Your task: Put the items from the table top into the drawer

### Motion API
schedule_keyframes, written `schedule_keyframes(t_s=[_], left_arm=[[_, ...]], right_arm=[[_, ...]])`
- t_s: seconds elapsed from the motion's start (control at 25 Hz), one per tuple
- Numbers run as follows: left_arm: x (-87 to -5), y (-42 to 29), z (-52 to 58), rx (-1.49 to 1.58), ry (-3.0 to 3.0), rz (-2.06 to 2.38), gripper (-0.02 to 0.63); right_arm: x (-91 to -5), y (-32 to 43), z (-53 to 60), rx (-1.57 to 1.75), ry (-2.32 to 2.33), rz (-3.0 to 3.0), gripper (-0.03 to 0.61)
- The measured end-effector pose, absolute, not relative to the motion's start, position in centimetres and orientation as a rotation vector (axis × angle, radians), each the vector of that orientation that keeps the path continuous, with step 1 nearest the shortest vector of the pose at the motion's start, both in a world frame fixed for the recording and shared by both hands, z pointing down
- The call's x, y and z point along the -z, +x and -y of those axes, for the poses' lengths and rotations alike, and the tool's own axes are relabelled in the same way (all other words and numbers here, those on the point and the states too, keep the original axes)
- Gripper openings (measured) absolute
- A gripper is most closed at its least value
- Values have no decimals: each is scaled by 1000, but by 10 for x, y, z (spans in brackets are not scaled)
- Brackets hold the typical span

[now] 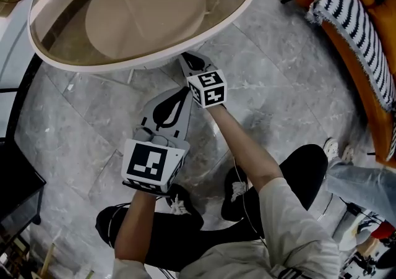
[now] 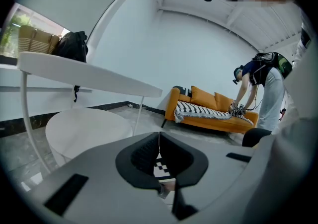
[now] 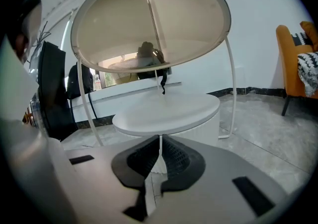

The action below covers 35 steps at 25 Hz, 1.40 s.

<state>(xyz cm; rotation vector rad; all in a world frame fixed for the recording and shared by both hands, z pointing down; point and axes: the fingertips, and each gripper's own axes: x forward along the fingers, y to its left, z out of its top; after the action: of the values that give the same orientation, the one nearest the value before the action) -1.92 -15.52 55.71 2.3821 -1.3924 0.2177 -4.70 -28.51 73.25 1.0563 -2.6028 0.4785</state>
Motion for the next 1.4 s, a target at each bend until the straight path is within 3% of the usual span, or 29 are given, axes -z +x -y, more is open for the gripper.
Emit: schedule_keyframes(t_s=[0.32, 0.56, 0.96, 1.2, 1.4], left_arm=[[-531, -69, 167, -161, 2124, 1565, 21], [-408, -98, 157, -43, 1891, 1780, 21], [-237, -89, 44, -250, 1749, 1800, 21], [-129, -67, -3, -259, 1738, 1781, 21], [-75, -38, -40, -311, 1784, 1767, 21]], right_arm=[[-661, -21, 250, -648, 1012, 2545, 41], [-556, 1, 218, -748, 949, 2474, 41], [-324, 31, 136, -663, 833, 2451, 41], [-194, 56, 86, -346, 673, 2443, 41], [-116, 91, 50, -296, 680, 2462, 41]])
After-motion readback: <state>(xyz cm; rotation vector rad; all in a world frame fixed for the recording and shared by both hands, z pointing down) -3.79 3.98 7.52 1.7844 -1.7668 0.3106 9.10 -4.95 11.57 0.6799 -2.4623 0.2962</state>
